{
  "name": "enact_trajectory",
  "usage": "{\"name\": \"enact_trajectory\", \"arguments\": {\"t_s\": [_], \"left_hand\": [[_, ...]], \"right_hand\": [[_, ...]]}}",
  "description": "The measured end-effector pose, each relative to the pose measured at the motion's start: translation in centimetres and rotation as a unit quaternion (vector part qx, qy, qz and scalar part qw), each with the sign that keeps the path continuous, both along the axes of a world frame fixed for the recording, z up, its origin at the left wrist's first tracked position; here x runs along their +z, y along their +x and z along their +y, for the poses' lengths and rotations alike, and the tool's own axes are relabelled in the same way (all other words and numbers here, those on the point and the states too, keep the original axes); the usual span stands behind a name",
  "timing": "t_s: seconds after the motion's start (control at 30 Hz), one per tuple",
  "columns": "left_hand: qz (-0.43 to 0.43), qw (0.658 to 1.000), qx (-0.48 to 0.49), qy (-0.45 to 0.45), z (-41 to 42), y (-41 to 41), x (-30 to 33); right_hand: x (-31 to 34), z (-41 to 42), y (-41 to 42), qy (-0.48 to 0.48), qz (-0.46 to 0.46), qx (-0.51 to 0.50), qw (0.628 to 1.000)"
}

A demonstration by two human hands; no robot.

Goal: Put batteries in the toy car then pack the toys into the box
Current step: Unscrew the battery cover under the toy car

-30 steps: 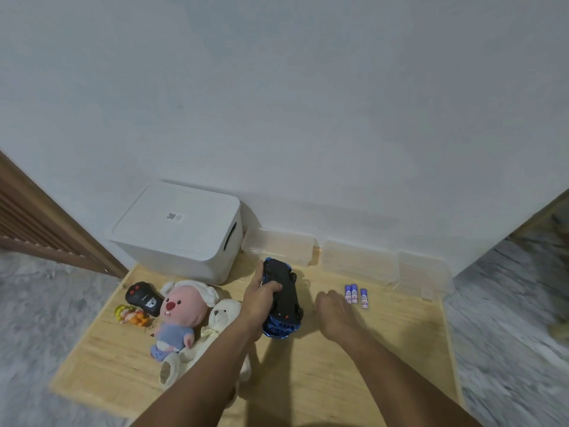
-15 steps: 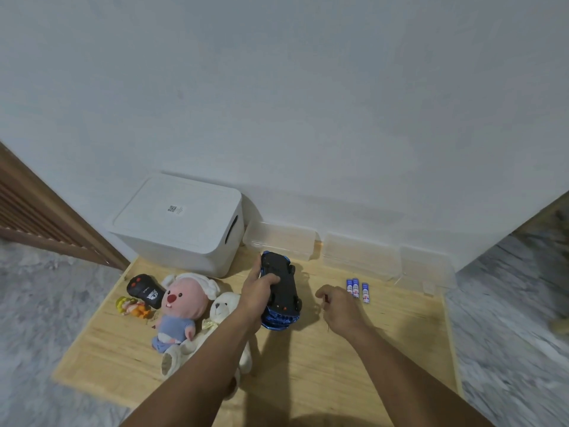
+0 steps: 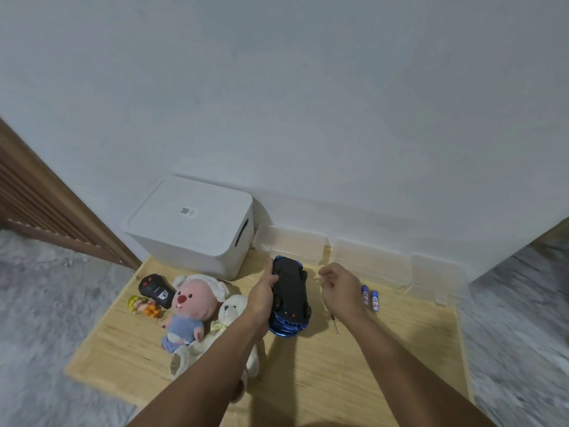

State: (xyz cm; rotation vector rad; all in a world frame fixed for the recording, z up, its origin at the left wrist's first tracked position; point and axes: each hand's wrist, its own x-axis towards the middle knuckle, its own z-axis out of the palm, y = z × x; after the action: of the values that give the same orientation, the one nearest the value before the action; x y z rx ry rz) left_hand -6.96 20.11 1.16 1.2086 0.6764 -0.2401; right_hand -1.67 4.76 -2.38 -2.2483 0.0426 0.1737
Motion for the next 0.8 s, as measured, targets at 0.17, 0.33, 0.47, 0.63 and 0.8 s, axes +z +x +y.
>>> {"name": "enact_trajectory", "arguments": {"t_s": [0.17, 0.33, 0.47, 0.63, 0.8], "left_hand": [[-0.006, 1.000, -0.025, 0.013, -0.7, -0.1, 0.1], [-0.020, 0.998, -0.050, 0.035, -0.6, -0.2, 0.5], [-0.020, 0.997, -0.061, 0.046, -0.7, -0.5, 0.3], [-0.007, 0.998, -0.020, 0.054, -0.1, -0.7, 0.3], [-0.001, 0.998, 0.071, 0.000, 1.5, -0.6, -0.1]], "right_hand": [[3.4, 2.3, -0.1, 0.032, -0.029, 0.118, 0.992], [3.2, 2.6, -0.6, -0.002, -0.012, 0.145, 0.989], [3.0, 2.7, -0.7, 0.013, 0.023, 0.150, 0.988], [3.8, 2.2, -0.1, 0.081, 0.038, 0.158, 0.983], [2.4, 1.5, -0.1, 0.159, 0.077, -0.016, 0.984]]}}
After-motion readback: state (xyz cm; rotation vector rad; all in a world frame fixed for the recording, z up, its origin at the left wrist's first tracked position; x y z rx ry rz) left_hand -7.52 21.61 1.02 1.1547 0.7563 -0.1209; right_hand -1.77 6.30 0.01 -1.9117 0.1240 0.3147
